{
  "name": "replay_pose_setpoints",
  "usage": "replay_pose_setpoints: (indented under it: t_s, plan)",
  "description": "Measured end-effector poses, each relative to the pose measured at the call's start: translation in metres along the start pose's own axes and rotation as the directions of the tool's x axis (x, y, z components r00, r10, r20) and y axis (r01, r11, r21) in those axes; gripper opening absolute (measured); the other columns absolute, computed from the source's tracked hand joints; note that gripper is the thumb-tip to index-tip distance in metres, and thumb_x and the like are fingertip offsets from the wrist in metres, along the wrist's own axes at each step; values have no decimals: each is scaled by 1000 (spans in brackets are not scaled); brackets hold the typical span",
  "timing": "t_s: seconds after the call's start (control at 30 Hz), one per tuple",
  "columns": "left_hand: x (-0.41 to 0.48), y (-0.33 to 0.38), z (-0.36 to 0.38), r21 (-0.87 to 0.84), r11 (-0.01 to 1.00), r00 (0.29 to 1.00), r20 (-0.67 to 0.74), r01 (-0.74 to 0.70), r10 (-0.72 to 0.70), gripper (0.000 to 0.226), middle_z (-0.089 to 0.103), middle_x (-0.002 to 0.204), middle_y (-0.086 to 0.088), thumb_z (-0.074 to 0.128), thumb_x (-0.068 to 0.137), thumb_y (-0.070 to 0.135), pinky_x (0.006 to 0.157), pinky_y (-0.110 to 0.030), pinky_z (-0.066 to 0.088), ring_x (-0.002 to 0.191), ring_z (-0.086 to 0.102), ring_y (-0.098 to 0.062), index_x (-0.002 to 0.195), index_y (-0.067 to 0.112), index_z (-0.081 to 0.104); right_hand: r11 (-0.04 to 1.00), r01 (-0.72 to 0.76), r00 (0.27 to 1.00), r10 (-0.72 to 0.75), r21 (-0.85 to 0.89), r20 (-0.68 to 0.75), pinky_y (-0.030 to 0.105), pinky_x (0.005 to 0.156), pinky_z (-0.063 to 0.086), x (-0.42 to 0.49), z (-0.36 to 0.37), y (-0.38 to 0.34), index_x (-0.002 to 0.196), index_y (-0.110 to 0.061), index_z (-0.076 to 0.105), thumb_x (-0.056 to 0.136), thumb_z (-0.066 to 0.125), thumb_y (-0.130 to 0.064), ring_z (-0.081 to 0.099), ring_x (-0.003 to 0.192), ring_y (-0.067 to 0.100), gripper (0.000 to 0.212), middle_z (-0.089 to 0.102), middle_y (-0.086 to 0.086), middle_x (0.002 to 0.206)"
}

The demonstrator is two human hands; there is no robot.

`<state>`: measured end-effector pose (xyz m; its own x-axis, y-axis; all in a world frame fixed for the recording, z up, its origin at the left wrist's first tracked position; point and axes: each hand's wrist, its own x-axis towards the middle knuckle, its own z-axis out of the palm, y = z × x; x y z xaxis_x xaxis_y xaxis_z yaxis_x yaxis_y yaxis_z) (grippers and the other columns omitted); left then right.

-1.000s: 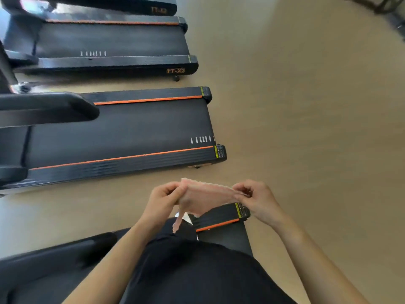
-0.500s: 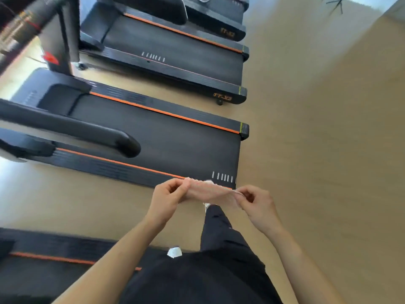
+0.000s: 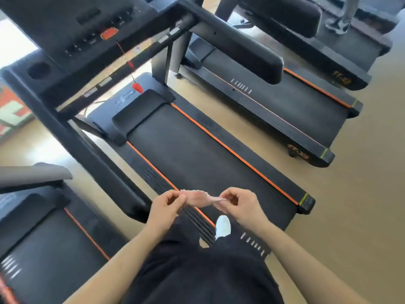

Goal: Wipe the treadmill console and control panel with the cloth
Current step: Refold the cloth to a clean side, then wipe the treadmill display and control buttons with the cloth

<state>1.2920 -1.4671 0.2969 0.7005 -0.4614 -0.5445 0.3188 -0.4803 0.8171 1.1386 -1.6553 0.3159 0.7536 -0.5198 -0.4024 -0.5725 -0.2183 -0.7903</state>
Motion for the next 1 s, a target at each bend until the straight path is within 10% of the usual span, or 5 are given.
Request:
replay_pose_setpoints:
  t_s: [0.37, 0.57, 1.0]
  plan:
    - [136, 83, -48, -314, 938, 850, -526, -147, -42, 14, 76, 97, 3, 62, 102, 22, 87, -39, 58, 94, 68, -17, 100, 20, 76, 932, 320, 940, -289, -172, 182, 12, 68, 40, 225, -18, -128, 86, -24, 70, 90, 73, -19, 57, 71, 3, 7, 65, -11, 87]
    - [215, 121, -104, -371, 894, 737, -672, -252, -71, 13, 75, 83, 17, 64, 101, 27, 77, -13, 47, 81, 66, 5, 94, 23, 74, 917, 387, 881, -336, -98, 332, 18, 62, 47, 315, 6, -228, 82, -24, 70, 92, 70, -19, 65, 66, 10, 11, 71, -3, 74]
    - [351, 271, -310, -146, 878, 471, -877, -456, 98, 13, 77, 85, 11, 66, 100, 24, 76, -23, 59, 80, 70, -2, 101, 18, 78, 693, 716, 631, -694, 85, 347, 34, 78, 58, 514, 62, -485, 90, -23, 73, 91, 72, -6, 70, 81, 12, 17, 75, -10, 85]
